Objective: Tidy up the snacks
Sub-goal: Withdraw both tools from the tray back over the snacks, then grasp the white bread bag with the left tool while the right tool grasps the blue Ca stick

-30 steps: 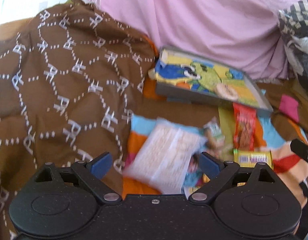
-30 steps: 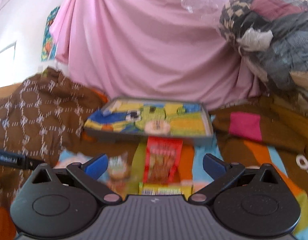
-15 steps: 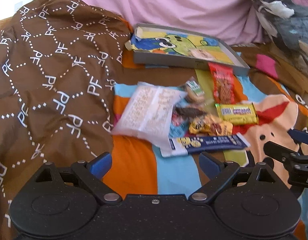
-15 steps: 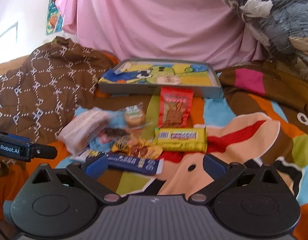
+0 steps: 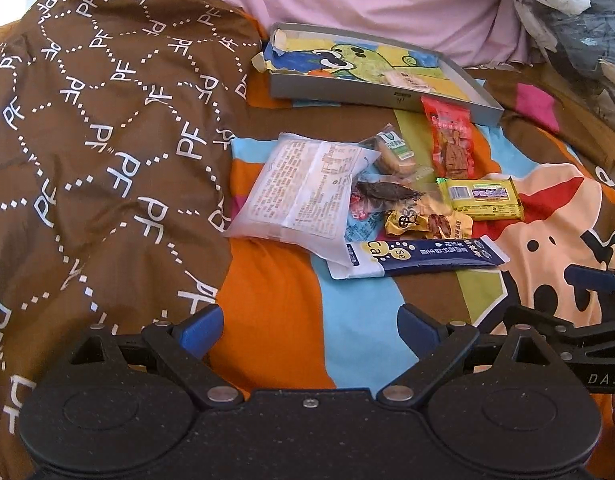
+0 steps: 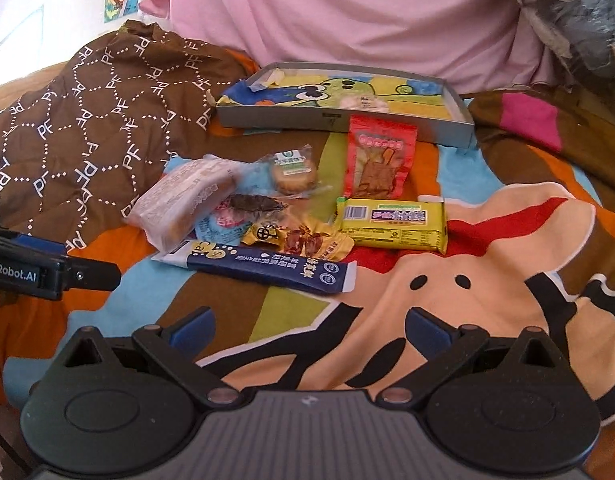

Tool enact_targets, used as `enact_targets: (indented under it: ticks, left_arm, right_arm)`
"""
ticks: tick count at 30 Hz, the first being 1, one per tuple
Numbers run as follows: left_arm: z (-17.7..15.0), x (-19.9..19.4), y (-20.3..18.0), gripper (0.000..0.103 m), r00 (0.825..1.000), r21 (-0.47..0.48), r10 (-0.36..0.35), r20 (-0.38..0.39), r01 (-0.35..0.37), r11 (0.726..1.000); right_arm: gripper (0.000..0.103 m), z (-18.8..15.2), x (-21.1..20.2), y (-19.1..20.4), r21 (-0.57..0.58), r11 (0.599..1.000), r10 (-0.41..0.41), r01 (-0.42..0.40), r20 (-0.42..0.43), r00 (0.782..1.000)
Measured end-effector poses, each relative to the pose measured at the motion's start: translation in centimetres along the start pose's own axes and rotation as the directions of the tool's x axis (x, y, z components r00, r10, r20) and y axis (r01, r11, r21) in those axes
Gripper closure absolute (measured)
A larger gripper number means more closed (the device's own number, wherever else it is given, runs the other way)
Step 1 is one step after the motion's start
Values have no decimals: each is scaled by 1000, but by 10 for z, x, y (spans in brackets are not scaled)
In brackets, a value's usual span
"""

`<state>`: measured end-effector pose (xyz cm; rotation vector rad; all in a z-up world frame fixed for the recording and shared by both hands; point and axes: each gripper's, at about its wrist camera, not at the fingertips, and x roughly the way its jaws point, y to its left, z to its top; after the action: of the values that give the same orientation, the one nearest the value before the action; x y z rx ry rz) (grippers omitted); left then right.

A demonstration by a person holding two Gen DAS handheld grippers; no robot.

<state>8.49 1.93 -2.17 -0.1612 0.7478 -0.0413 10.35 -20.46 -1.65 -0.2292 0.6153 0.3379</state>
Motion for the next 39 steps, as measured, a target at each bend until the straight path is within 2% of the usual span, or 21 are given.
enact_targets:
  ticks: [16, 19, 21, 27, 29, 31, 34, 39]
  left_arm:
    - [25, 12, 12, 9, 1000, 41, 23, 19, -24, 999]
    - [34, 17, 15, 9, 999, 57, 15, 30, -17, 998]
    - [42, 22, 18, 9, 999, 74, -17, 29, 15, 997]
    - [63, 41, 23, 9, 997, 112, -75, 8, 74, 991]
    - [69, 48, 26, 9, 996, 121, -87, -5, 87, 989]
    - [74, 55, 28, 9, 995, 132, -100, -20, 102, 986]
    - [82, 66, 29, 9, 990, 145, -129, -48, 134, 980]
    - [93, 88, 23, 10, 984, 170, -154, -87, 167, 971]
  right_arm:
    - [0, 33, 34, 2, -107, 989, 106, -106, -3, 994]
    - [0, 41, 43, 2, -152, 978, 148, -146, -1, 989]
    - [0, 46, 47, 0, -177, 964, 203, -200, -1, 979]
    - [0, 60, 74, -8, -240, 891, 377, -386, -85, 922]
    - [0, 63, 88, -10, -256, 849, 436, -462, -155, 887]
    - [0, 67, 101, -11, -257, 796, 498, -548, -236, 834]
    - [0, 71, 114, -11, -264, 755, 527, -600, -301, 795]
    - [0, 77, 123, -14, -261, 722, 551, -641, -345, 760]
